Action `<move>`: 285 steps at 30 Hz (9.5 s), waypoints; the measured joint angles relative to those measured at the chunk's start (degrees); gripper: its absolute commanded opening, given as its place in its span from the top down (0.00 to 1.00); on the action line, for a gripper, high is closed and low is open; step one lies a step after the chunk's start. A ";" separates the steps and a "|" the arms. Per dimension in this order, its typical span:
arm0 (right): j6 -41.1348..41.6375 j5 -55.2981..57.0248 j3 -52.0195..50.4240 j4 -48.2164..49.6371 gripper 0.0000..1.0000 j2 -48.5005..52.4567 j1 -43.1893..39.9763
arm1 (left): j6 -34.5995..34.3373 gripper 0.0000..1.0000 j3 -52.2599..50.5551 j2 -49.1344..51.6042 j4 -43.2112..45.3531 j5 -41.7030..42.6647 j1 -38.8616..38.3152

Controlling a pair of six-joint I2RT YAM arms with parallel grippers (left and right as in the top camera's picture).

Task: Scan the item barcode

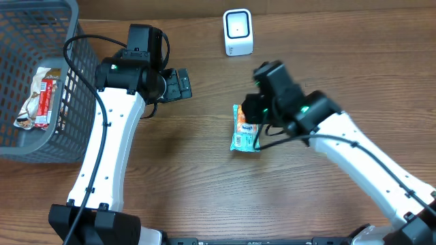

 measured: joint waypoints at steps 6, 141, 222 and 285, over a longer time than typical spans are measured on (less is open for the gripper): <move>4.94 14.69 0.00 -0.11 0.66 2.45 7.43 | 0.00 0.00 0.00 0.00 0.00 0.00 0.00; -5.84 -36.26 -36.89 40.00 0.96 3.50 -32.98 | 0.00 0.00 0.00 0.00 -0.02 -0.02 0.00; -5.11 -24.20 -36.89 42.71 0.89 1.22 -20.61 | 0.00 0.00 0.00 0.00 -0.02 -0.02 0.00; 0.81 -16.31 -36.89 34.23 0.92 -0.33 -20.96 | 0.00 0.00 0.00 0.00 0.00 0.00 0.00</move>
